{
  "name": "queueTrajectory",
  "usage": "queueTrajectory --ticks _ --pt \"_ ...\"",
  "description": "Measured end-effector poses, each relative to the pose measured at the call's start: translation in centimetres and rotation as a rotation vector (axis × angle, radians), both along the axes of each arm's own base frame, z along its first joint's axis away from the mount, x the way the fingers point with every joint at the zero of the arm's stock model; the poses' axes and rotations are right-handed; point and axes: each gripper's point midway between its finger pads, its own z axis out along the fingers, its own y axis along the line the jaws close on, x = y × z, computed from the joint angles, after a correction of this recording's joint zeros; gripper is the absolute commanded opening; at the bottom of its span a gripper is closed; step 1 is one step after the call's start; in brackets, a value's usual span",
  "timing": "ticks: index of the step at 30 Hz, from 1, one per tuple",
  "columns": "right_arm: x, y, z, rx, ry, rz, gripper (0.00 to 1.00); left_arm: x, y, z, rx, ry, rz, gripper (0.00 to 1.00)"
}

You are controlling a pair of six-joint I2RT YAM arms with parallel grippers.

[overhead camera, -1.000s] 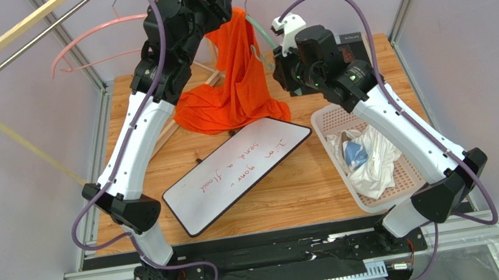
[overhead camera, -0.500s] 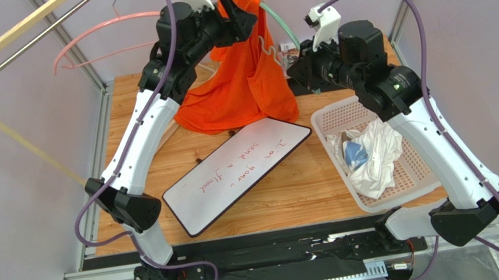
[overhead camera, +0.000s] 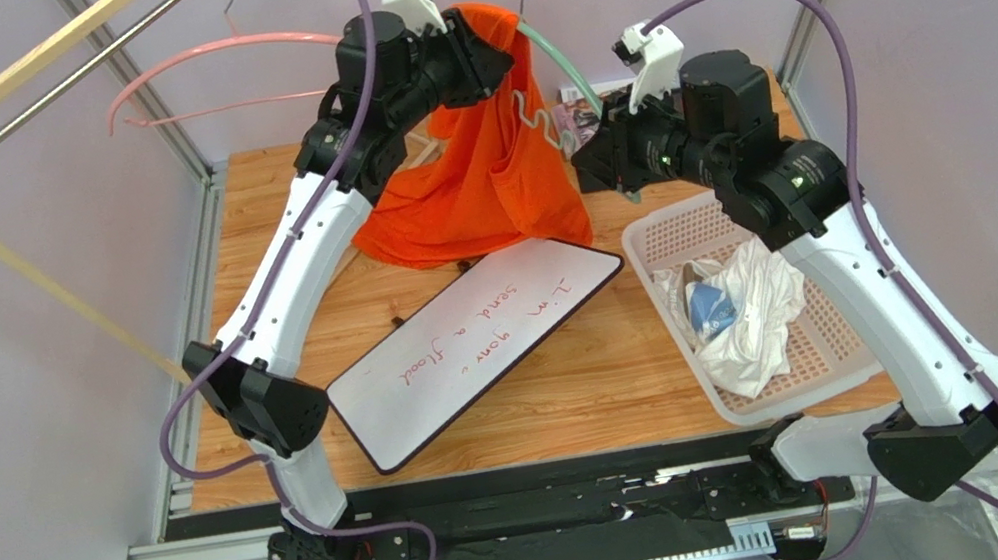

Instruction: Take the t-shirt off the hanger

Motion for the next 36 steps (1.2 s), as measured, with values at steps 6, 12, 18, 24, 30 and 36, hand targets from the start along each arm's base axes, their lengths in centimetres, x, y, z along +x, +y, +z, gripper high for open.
queueTrajectory --ticks 6,12,18,24,30,36 --pt "-1.3 -0.6 -0.3 0.006 0.013 -0.004 0.00 0.3 0.4 -0.7 0.014 0.027 0.030 0.04" --pt "-2.7 -1.3 -0.7 0.007 0.017 -0.002 0.00 0.8 0.8 0.6 0.003 0.013 0.068 0.00" --pt "-5.3 -2.8 -1.8 -0.002 0.005 -0.004 0.00 2.1 2.1 1.3 -0.035 0.021 0.181 0.00" --pt "-8.0 -4.4 -1.3 -0.003 -0.056 0.007 0.00 4.3 4.0 2.0 -0.101 0.042 0.294 0.00" --pt "-10.4 -6.8 1.2 0.018 -0.169 -0.043 0.00 5.6 4.8 0.9 -0.110 0.075 0.328 0.00" --pt "-8.7 -7.6 3.7 0.022 -0.220 -0.126 0.00 4.7 4.1 -1.3 -0.079 0.123 0.279 0.00"
